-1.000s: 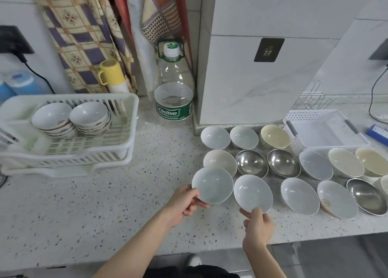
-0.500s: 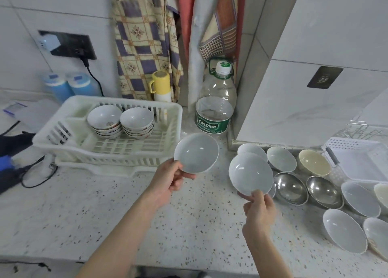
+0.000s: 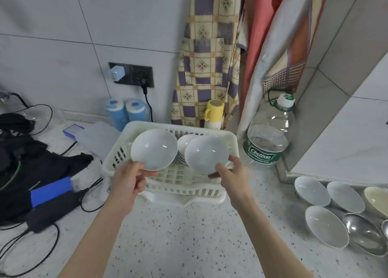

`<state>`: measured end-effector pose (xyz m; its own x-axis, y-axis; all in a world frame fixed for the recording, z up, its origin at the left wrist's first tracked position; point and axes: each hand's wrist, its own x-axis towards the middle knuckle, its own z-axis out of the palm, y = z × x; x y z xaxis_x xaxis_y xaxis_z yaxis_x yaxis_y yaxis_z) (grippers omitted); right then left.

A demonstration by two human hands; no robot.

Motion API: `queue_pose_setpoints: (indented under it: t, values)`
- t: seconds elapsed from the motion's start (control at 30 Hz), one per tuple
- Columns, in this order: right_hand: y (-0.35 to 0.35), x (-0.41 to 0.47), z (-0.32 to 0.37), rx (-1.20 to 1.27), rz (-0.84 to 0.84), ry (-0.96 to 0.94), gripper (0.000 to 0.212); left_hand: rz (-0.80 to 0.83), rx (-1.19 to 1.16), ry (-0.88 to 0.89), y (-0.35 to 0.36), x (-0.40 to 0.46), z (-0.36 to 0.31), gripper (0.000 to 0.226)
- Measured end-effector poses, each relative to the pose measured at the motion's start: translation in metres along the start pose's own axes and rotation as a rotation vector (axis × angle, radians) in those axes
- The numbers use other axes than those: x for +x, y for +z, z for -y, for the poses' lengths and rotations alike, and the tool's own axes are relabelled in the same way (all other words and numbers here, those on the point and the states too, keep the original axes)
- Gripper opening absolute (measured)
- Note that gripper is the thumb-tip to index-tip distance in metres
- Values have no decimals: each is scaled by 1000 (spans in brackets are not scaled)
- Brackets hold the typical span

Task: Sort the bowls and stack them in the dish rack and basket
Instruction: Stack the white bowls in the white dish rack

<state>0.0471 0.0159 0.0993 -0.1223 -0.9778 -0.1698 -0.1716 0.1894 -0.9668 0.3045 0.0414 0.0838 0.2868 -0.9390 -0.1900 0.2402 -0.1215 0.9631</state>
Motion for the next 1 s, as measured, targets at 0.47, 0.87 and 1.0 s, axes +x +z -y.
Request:
queue_pose_setpoints:
  t: [0.47,0.87,1.0]
  values:
    - [87,49,10,-177,172,353,16,-7,70,-26,-44,68,-8,18]
    - [110,76,-4,-381,244,453,17,-31,196,26,-16,89,12,26]
    - [116,79,-13,-446,218,446,18,-40,208,24,-18,94,17,32]
